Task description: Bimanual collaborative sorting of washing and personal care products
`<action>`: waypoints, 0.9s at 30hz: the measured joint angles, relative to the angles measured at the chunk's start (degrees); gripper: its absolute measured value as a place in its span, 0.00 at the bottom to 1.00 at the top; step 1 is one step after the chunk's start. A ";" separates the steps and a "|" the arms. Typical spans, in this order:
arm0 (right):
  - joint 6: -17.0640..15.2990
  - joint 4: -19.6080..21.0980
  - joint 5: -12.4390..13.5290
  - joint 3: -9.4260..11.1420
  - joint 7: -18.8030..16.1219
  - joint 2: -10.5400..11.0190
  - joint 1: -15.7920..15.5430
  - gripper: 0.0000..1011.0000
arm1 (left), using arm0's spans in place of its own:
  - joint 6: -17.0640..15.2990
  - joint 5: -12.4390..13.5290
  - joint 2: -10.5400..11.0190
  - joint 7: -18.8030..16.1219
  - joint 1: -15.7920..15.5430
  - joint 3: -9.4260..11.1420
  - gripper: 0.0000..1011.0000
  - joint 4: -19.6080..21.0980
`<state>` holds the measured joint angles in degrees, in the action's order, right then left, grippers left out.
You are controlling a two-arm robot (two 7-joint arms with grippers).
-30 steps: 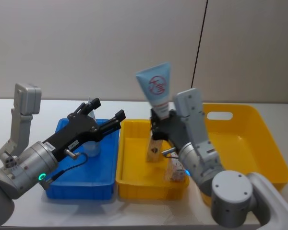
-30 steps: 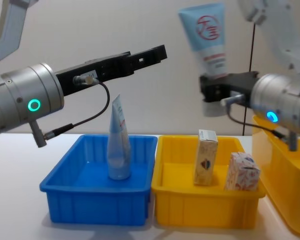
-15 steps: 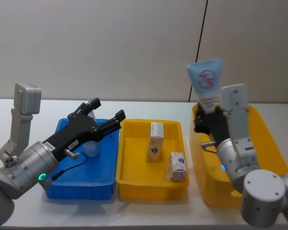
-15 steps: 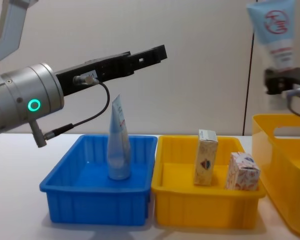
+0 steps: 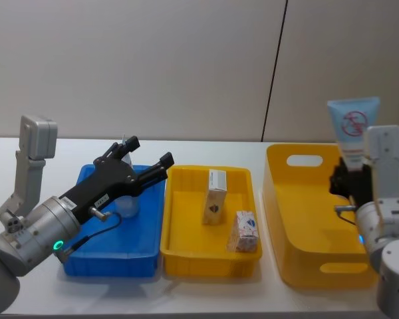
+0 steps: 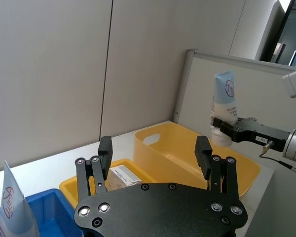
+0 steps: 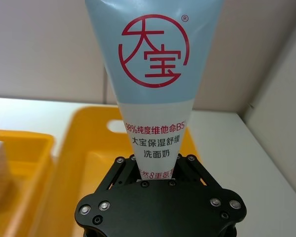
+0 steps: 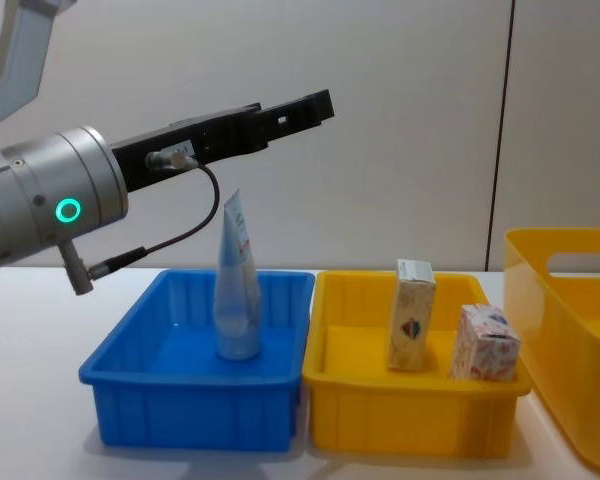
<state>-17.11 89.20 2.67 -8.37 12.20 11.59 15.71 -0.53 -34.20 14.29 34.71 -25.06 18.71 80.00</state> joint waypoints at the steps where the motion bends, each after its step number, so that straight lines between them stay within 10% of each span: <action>1: -0.85 0.00 0.11 0.84 0.38 0.07 -0.16 0.19 | 0.00 0.01 0.00 0.00 0.00 0.00 0.99 0.00; 19: -5.38 -1.26 1.15 4.65 0.59 0.71 -0.55 0.18 | 0.00 0.00 0.00 0.00 0.00 0.00 0.99 0.00; 27: -5.90 -1.55 1.27 5.18 0.33 0.83 -0.57 0.43 | 0.00 0.01 0.00 0.00 0.00 0.00 0.99 0.00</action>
<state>-23.01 87.65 3.94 -3.19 12.53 12.42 15.14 -0.53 -34.20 14.29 34.71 -25.07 18.71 79.99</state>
